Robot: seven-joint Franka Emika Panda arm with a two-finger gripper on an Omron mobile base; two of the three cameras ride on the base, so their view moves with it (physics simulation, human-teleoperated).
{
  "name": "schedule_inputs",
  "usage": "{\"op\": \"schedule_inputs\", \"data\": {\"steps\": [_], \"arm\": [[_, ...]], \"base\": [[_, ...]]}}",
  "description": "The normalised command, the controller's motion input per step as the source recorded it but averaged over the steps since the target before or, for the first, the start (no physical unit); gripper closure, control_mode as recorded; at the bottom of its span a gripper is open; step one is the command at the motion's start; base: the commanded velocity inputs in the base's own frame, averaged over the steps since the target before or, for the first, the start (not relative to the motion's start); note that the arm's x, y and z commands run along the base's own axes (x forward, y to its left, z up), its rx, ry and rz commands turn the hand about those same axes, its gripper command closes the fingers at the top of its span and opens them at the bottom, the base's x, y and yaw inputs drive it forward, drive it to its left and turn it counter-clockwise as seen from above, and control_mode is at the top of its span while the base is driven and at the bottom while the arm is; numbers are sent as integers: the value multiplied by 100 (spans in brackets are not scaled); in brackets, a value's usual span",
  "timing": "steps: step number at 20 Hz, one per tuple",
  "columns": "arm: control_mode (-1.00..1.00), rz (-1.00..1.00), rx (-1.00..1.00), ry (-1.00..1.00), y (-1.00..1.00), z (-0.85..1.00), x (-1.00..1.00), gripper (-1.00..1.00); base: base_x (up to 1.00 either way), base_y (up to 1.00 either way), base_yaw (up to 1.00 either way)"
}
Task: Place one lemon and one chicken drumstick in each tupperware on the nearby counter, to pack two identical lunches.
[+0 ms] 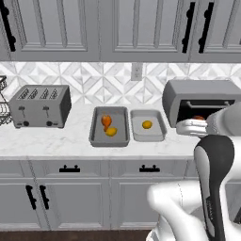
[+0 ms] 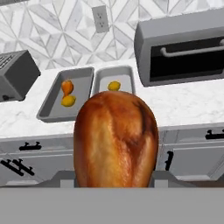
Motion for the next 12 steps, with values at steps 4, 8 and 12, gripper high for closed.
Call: {"op": "schedule_inputs", "data": {"steps": [4,8,12], "arm": [[100,0,0,0,0,0,0,100],[100,0,0,0,0,0,0,100],[-100,0,0,0,1,-70,31,100]], "base": [[88,6,0],[53,0,0],[10,0,0]]}}
